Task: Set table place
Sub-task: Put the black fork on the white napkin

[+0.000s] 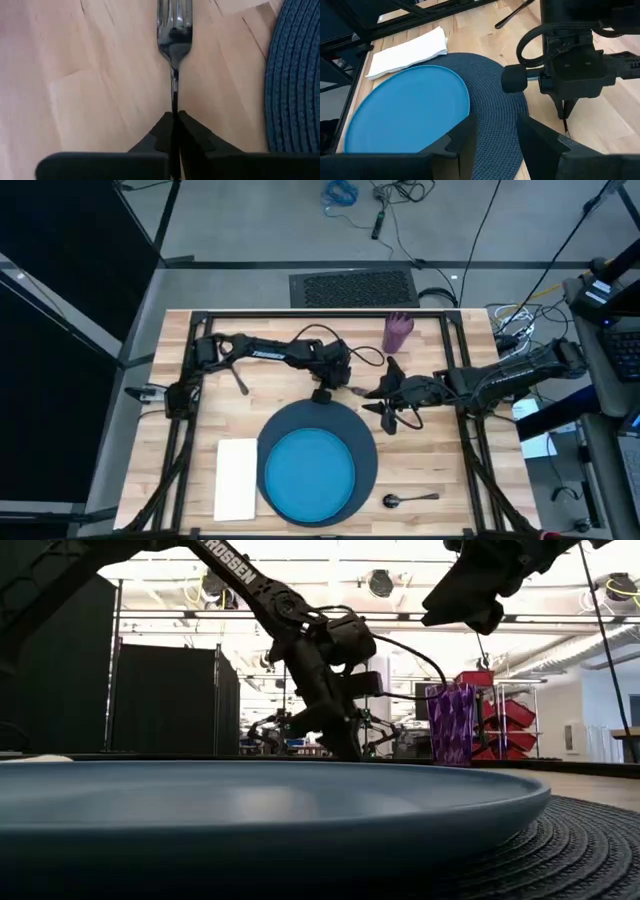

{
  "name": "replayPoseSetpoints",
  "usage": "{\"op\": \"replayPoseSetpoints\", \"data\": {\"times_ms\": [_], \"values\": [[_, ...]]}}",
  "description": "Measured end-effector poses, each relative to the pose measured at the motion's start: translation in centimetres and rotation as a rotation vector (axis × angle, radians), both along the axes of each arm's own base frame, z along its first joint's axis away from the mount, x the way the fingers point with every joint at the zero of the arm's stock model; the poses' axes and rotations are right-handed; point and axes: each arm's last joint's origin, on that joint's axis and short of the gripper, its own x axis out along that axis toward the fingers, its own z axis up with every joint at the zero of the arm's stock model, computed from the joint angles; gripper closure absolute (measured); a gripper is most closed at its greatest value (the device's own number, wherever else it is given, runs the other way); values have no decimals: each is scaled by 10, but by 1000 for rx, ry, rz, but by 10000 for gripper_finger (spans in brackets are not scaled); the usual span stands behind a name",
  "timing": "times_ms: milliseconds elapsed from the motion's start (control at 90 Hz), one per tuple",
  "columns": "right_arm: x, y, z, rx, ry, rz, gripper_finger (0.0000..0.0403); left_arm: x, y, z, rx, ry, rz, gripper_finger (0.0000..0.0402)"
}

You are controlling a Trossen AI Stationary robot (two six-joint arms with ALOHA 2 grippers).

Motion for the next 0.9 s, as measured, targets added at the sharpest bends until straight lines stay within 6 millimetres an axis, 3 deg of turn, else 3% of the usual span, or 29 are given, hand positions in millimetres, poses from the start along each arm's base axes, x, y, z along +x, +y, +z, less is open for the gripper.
{"op": "replayPoseSetpoints", "data": {"times_ms": [144, 344, 533, 900], "values": [[0, 0, 0, -1, 5, 0, 277, -1, -8, 37, 40, 5, 8, 401], [-1, 0, -2, 13, 23, -11, 277, -14, -17, 69, -60, 45, 157, 401], [-7, -1, -10, -5, 126, -13, 277, -54, -18, 88, -151, 300, 344, 401], [-27, 5, -26, -34, 368, 3, 277, -126, -57, 136, -309, 354, 782, 401]]}}
